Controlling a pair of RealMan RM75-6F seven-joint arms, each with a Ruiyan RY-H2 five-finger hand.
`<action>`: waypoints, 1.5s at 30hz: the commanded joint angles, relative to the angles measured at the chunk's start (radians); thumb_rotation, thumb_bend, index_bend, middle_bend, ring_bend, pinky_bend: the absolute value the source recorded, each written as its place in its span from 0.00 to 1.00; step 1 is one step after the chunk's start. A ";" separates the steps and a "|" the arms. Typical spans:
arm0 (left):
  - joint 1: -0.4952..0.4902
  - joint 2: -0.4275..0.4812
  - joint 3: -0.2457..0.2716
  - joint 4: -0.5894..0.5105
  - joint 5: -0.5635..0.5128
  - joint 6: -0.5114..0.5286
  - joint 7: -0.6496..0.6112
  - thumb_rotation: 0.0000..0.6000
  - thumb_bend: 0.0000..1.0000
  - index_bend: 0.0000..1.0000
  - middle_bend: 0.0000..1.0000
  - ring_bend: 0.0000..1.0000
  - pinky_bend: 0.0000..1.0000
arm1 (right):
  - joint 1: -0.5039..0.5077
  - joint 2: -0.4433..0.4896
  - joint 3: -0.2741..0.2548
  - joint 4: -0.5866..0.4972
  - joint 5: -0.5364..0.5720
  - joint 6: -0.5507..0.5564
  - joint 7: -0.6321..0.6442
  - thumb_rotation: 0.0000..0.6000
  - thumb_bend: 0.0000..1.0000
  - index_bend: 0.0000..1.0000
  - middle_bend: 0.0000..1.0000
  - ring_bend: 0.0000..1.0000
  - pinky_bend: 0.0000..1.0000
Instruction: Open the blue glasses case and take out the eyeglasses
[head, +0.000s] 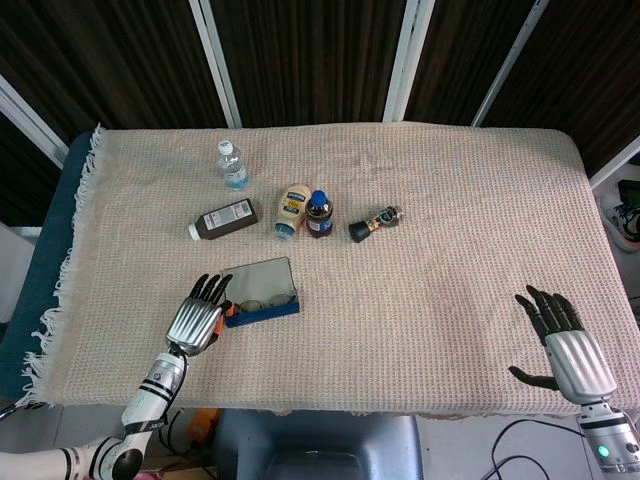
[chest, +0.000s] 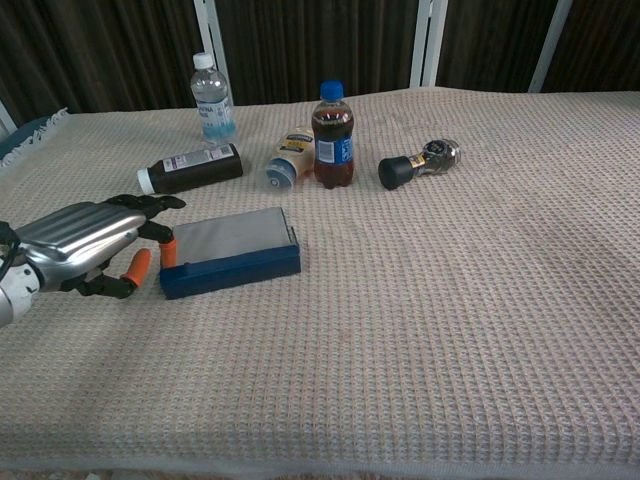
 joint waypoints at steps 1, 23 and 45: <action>0.021 0.038 0.032 -0.046 0.022 0.005 0.005 1.00 0.78 0.46 0.00 0.00 0.00 | 0.000 0.000 0.000 -0.001 0.000 0.000 -0.001 1.00 0.19 0.00 0.00 0.00 0.00; 0.022 0.212 0.171 -0.347 0.185 -0.169 -0.159 1.00 0.73 0.30 0.00 0.00 0.00 | -0.008 0.001 -0.006 -0.002 -0.021 0.023 0.008 1.00 0.19 0.00 0.00 0.00 0.00; 0.085 0.075 0.157 -0.259 0.352 -0.038 -0.043 1.00 0.73 0.28 0.00 0.00 0.00 | -0.018 0.019 -0.009 0.000 -0.037 0.050 0.053 1.00 0.19 0.00 0.00 0.00 0.00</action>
